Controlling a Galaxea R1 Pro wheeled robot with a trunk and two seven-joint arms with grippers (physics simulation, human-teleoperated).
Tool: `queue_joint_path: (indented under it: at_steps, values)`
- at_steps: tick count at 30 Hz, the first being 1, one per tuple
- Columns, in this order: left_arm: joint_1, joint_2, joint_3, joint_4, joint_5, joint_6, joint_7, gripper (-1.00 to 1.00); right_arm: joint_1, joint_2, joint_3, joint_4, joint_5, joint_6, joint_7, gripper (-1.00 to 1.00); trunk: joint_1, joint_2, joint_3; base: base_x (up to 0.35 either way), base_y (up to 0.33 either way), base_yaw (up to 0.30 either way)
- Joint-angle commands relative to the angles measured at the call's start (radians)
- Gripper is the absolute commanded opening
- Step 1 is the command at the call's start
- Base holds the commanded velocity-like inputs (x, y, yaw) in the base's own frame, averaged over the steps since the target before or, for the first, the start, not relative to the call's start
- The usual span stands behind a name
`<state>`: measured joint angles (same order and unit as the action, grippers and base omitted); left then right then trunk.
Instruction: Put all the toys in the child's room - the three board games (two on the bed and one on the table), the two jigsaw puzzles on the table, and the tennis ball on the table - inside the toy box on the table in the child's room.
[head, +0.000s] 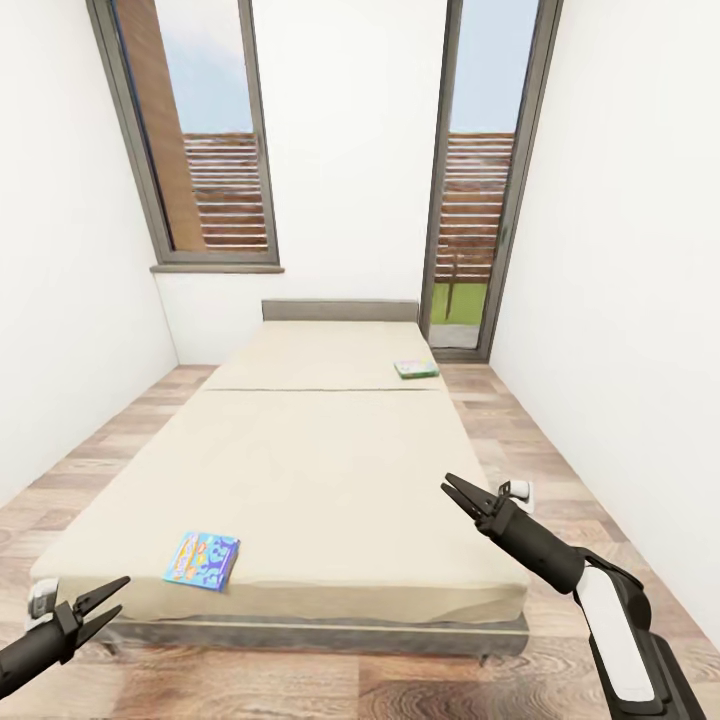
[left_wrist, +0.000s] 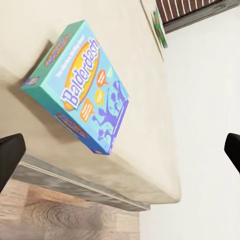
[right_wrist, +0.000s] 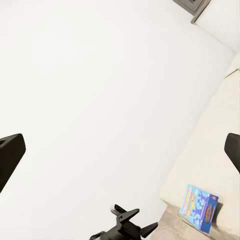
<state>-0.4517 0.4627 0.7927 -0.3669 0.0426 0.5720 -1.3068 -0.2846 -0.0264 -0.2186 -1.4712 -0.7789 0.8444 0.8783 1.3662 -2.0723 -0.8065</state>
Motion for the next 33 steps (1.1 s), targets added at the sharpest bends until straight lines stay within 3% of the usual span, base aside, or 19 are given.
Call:
queue_joint_path:
  at_steps: [1, 17, 22, 29, 33]
  values:
    - [-0.001, 0.0, 0.004, 0.0, -0.001, 0.011, -0.003, 1.0, 0.0, 0.0, -0.001, 0.0, -0.002, 0.005, 0.0, 1.0, 0.004, -0.008, -0.004, 0.0, 0.0, 0.0]
    - [-0.001, -0.004, 0.004, 0.003, -0.001, 0.011, 0.004, 1.0, -0.001, -0.002, -0.002, -0.005, -0.002, 0.008, -0.01, 1.0, 0.065, -0.12, -0.054, 0.0, 0.0, 0.0]
    - [-0.001, -0.015, 0.002, 0.005, 0.0, 0.018, 0.001, 1.0, -0.001, -0.004, 0.001, -0.031, 0.006, 0.008, -0.04, 1.0, 0.084, -0.155, -0.07, 0.0, 0.0, 0.0]
    - [-0.002, -0.034, 0.002, 0.003, -0.001, 0.096, 0.004, 1.0, -0.001, -0.003, 0.002, -0.042, 0.011, 0.007, -0.059, 1.0, 0.084, -0.155, -0.07, 0.0, 0.0, 0.0]
    - [-0.002, -0.035, 0.003, 0.001, -0.001, 0.107, 0.004, 1.0, -0.001, -0.003, 0.002, -0.044, 0.012, 0.006, -0.062, 1.0, 0.084, -0.155, -0.07, 0.0, 0.0, 0.0]
